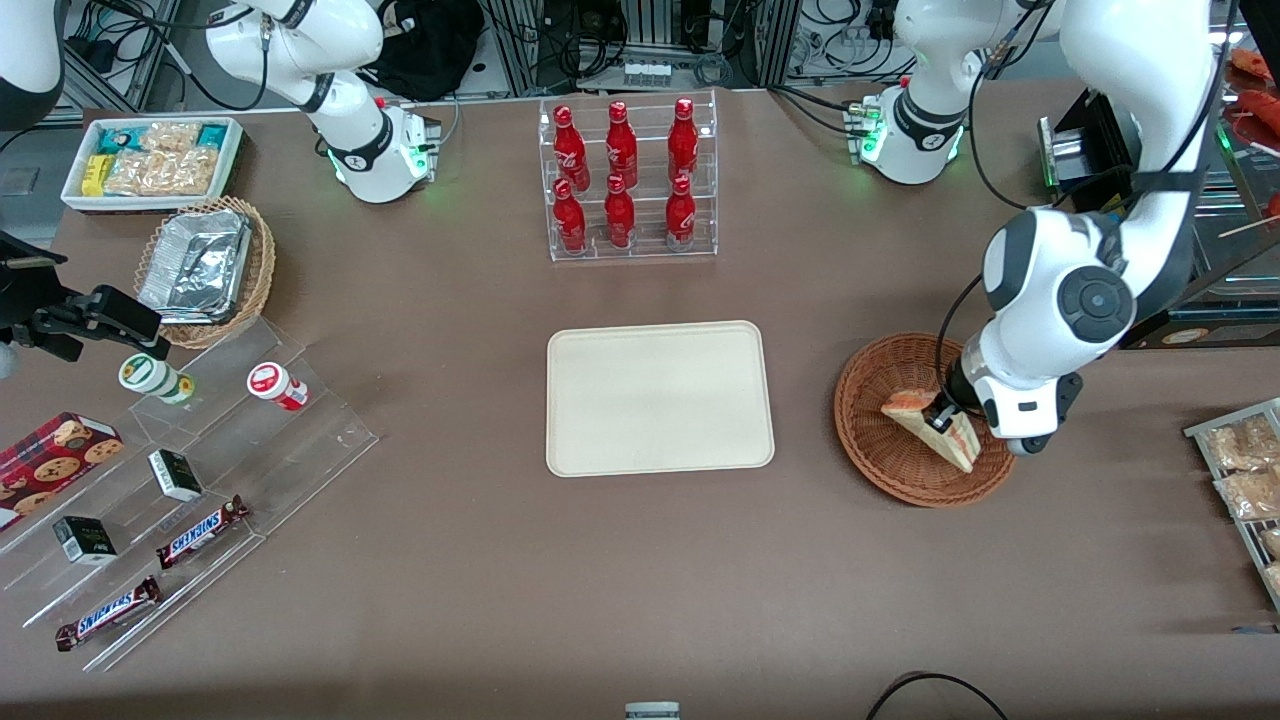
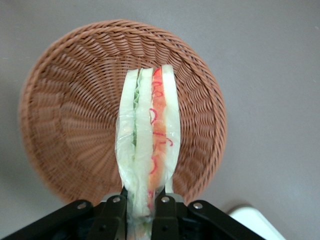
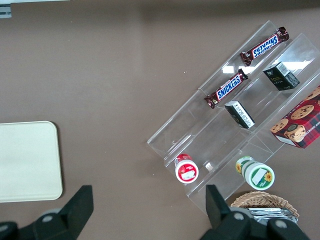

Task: Place sandwich from basket to tray
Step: 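Close the left gripper on the wrapped sandwich and lift it, then carry the sandwich with the left gripper over the cream tray and lower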

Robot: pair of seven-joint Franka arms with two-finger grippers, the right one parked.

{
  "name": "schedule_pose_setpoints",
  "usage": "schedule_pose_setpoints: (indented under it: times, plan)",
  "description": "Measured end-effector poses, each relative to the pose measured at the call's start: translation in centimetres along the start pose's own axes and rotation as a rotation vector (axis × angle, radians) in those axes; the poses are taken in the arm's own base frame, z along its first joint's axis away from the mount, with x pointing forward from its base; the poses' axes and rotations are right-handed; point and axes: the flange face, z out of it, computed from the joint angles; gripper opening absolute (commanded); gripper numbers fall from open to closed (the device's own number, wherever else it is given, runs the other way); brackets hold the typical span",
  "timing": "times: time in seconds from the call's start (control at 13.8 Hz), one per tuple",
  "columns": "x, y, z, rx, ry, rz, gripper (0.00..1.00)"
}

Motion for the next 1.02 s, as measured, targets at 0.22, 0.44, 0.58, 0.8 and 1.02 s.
schedule_pose_setpoints:
  times: [0.22, 0.44, 0.58, 0.8, 1.02]
  plan:
    - [-3.9, 3.0, -4.0, 0.050, 0.032, 0.116, 0.10]
    - [-10.3, 7.1, -4.9, 0.052, 0.028, 0.242, 0.11]
    - [-15.8, 9.8, -3.6, 0.062, 0.018, 0.329, 0.12]
    - [-21.9, 12.7, -1.0, 0.078, -0.007, 0.416, 0.12]
    - [-26.6, 15.0, 2.4, 0.109, -0.013, 0.510, 0.12]
